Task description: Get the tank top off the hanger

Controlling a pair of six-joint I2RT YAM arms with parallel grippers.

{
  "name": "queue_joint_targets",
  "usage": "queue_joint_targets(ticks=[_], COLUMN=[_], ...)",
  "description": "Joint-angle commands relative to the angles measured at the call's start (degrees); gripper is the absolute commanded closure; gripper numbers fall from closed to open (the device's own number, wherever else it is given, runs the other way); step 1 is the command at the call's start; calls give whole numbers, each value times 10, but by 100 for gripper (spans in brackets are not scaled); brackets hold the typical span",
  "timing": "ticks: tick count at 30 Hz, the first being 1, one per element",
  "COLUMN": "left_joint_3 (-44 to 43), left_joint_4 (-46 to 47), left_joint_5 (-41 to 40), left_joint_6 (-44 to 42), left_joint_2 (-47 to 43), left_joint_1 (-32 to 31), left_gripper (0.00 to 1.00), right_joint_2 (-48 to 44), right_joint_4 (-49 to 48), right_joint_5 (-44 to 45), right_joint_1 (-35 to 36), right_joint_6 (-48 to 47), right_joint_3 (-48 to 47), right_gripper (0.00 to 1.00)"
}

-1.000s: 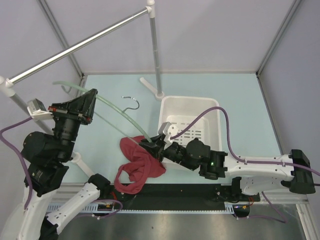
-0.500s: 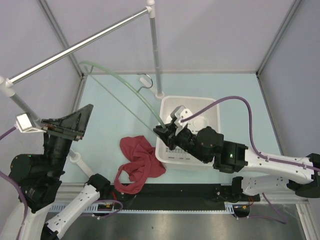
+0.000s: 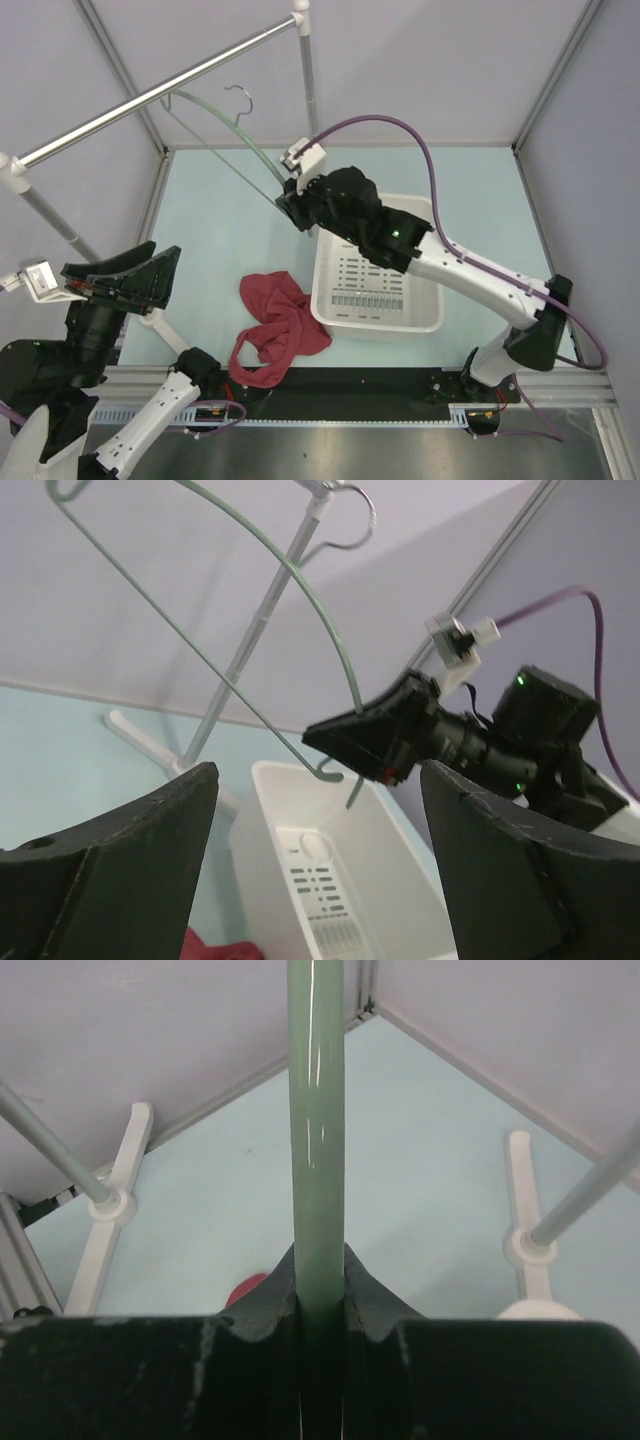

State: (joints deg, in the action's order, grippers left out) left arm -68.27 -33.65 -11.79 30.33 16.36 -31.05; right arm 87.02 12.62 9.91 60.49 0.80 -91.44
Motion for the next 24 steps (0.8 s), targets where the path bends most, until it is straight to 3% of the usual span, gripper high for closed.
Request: queue_joint_targets(ticks=[1, 6, 24], left_joint_3=[-12, 21, 147], left_joint_4=[-55, -90, -153], left_joint_5=[53, 104, 140], left_joint_6=[-57, -46, 31], left_joint_2=[25, 36, 127], left_joint_1=[-1, -1, -1], left_gripper=[13, 12, 7], right_joint_2=[52, 104, 210], right_joint_4=[-22, -27, 18], right_joint_5=[-37, -40, -78], right_joint_1=[-17, -24, -32], right_joint_6=[-32, -36, -15], right_joint_3=[-104, -161, -280], right_gripper=[100, 100, 100])
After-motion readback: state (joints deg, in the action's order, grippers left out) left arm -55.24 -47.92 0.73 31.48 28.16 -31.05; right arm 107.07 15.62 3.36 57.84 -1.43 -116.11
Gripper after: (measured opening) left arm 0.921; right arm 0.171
